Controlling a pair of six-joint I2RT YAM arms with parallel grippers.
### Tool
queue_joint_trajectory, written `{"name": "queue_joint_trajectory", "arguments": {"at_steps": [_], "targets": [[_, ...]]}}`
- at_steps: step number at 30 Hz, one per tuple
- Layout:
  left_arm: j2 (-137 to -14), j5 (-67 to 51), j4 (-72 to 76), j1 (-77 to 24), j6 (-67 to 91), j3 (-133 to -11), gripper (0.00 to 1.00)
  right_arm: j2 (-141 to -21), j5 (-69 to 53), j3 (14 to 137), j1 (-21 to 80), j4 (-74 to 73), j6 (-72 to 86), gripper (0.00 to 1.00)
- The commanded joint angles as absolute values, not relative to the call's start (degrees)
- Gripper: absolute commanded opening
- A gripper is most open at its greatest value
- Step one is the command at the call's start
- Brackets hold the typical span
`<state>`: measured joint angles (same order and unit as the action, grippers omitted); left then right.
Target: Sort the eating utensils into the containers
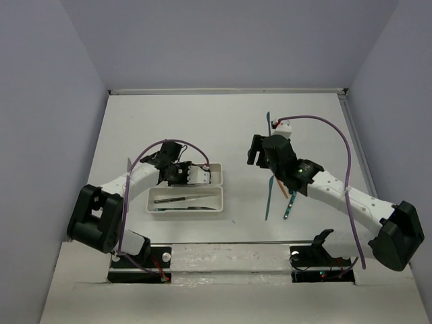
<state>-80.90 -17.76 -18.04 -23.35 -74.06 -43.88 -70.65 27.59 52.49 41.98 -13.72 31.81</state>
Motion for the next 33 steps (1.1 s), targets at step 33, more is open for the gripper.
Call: {"name": "queue_joint_trajectory", "arguments": {"at_steps": [33], "targets": [[-72.3, -10.5, -12.2, -13.6, -36.7, -55.3, 0.53, -76.1, 13.3, 48.2, 12.0, -28.6, 40.2, 0.72]]}}
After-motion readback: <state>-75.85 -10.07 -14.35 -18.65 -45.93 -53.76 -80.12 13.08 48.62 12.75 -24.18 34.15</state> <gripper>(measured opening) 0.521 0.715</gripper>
